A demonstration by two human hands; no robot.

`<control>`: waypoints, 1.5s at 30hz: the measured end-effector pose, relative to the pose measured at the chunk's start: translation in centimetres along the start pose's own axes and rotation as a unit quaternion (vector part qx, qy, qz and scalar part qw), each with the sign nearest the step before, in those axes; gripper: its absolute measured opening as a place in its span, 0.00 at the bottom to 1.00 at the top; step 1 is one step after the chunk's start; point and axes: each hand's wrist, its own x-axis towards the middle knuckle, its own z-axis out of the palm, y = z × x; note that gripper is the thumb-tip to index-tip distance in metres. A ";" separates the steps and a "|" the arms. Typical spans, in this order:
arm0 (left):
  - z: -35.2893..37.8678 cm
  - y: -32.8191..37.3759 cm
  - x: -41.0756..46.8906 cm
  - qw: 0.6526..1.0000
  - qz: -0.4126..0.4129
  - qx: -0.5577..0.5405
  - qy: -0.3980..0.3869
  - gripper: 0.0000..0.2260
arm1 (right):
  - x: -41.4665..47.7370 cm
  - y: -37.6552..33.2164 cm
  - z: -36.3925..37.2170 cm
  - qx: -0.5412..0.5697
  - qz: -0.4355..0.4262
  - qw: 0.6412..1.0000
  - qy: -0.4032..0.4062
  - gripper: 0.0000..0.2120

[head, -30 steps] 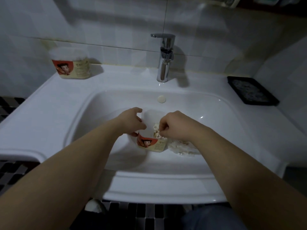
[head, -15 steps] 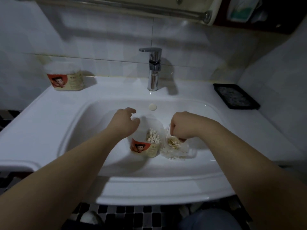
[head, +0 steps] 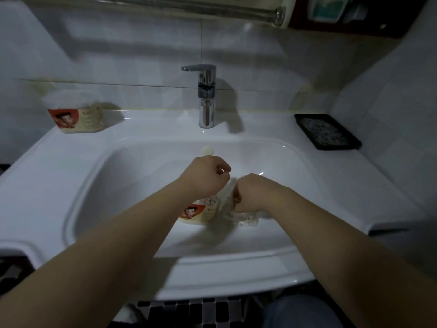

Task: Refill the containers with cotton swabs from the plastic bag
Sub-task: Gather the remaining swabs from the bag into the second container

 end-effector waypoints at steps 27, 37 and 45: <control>1.3 -2.8 -0.8 0.999 0.007 -0.013 -0.042 0.07 | 0.4 1.0 -0.6 0.103 -0.024 0.989 0.102 0.05; 0.9 -2.8 -0.7 0.999 0.005 0.019 -0.024 0.08 | -0.6 1.6 -1.7 0.173 -0.028 0.964 0.199 0.09; 1.5 -2.4 -0.8 0.999 0.044 0.031 -0.002 0.08 | -0.5 0.9 -1.4 0.185 -0.049 0.962 0.193 0.10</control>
